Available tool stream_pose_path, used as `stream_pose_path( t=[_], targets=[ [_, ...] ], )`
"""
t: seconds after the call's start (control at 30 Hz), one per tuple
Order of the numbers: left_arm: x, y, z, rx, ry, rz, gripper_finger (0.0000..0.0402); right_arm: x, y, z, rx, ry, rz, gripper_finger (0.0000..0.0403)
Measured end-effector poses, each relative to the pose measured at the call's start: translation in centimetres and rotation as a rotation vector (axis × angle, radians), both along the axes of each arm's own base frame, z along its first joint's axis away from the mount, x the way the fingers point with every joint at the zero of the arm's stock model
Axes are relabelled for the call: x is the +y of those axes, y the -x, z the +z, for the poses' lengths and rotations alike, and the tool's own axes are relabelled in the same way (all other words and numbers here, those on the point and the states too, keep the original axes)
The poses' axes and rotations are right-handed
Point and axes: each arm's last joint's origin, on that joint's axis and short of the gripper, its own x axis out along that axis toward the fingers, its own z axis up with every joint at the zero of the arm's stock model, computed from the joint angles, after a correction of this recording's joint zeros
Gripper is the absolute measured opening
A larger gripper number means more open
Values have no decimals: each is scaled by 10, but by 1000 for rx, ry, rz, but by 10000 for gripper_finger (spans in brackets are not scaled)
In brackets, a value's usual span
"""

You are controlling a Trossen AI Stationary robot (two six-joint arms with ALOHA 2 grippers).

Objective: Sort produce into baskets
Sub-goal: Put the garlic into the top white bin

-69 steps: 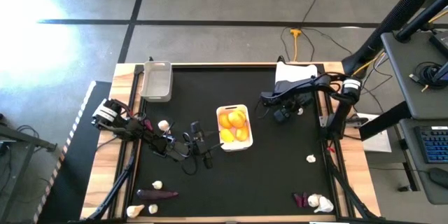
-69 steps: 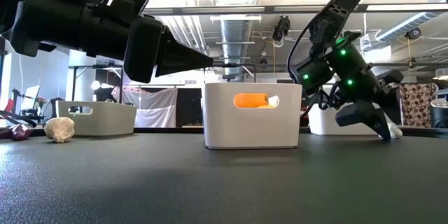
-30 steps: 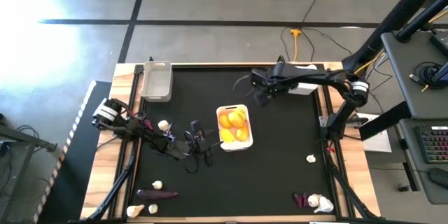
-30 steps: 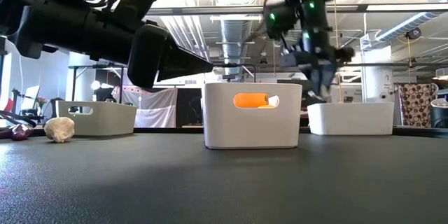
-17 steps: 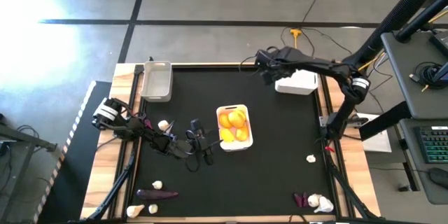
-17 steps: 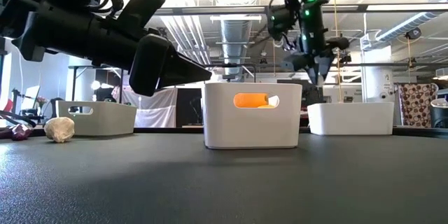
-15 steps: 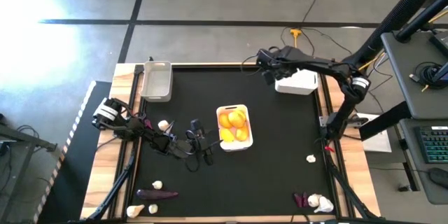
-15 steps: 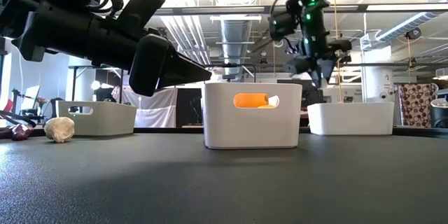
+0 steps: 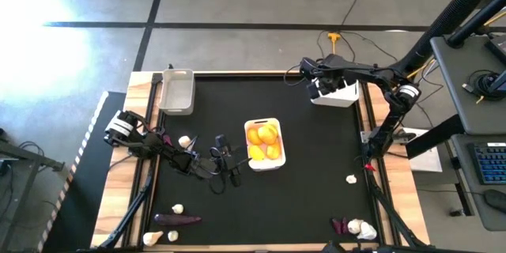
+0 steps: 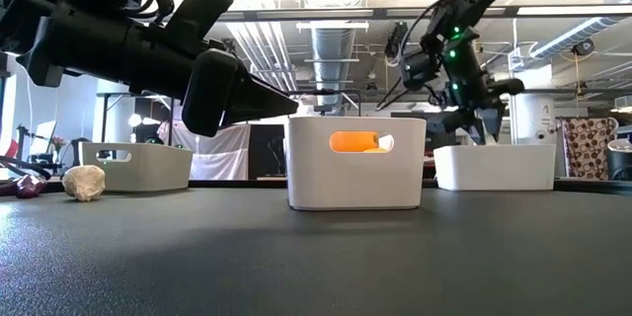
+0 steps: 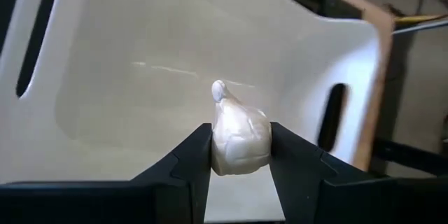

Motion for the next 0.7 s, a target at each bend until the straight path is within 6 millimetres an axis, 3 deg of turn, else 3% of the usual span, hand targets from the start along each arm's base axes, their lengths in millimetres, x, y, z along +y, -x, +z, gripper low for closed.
stream_pose_path(
  t=[0.23, 0.7],
  targets=[
    [0, 0, 0, 0, 0, 0, 212, -5, -1, -13, -94, 10, -12, 138],
    [0, 0, -1, 2, 15, -5, 212, -5, -1, -18, -136, -12, 2, 190]
  ],
)
